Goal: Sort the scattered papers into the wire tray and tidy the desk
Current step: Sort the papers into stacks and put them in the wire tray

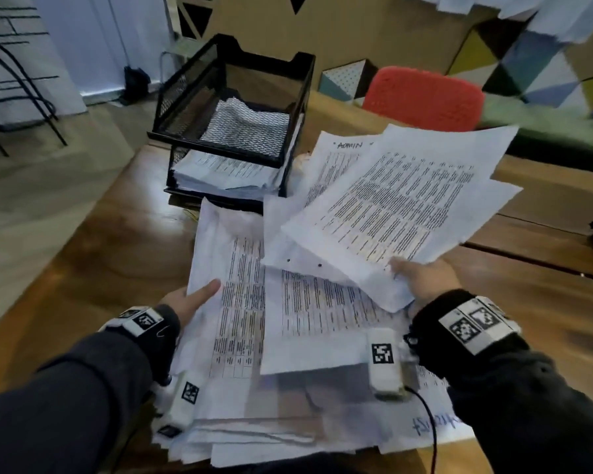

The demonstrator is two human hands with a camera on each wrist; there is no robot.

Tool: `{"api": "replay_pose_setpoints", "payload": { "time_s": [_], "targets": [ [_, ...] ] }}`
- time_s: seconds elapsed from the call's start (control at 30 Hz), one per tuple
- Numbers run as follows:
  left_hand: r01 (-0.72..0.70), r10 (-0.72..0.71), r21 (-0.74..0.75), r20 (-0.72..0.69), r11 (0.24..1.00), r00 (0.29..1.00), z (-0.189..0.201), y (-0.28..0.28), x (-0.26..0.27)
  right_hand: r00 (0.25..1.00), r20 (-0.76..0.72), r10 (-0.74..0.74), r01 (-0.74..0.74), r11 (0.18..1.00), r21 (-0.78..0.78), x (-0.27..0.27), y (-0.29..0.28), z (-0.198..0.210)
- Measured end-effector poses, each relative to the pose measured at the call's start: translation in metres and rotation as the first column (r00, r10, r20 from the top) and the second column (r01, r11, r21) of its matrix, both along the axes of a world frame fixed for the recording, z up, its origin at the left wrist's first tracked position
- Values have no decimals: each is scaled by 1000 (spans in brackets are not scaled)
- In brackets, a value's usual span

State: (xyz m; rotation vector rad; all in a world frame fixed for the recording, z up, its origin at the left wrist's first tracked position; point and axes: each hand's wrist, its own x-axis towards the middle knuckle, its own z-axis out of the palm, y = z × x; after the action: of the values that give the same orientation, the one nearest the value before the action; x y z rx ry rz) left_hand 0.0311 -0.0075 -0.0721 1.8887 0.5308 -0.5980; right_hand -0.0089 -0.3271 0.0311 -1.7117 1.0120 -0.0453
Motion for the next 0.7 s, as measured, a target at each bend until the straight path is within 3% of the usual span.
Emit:
{"api": "replay_pose_setpoints", "payload": {
  "time_s": [0.1, 0.2, 0.27, 0.4, 0.5, 0.63, 0.7],
  "targets": [
    [-15, 14, 57, 11, 998, 1000, -2, -3, 2, 990, 139, -37, 25, 996, 89, 1, 9, 33],
    [-11, 11, 44, -7, 999, 1000, -3, -4, 3, 925, 366, -106, 33, 979, 201, 3, 12, 64],
    [-36, 36, 17, -14, 999, 999, -6, -2, 3, 925, 370, -82, 10, 981, 192, 5, 12, 73],
    [-106, 107, 22, -46, 994, 993, -6, -2, 6, 956, 279, -93, -1, 948, 319, 9, 8, 41],
    [-147, 143, -48, -77, 988, 987, -5, -2, 10, 982, 175, -68, 26, 973, 230, 2, 10, -5],
    [-123, 119, -72, -59, 990, 991, -5, 1, 10, 983, -177, 43, -31, 997, 67, -19, 13, -68],
    [-28, 26, -50, -43, 998, 999, -6, 2, 6, 896, -392, 209, -239, 971, -28, -30, 13, -83]
  ]
}}
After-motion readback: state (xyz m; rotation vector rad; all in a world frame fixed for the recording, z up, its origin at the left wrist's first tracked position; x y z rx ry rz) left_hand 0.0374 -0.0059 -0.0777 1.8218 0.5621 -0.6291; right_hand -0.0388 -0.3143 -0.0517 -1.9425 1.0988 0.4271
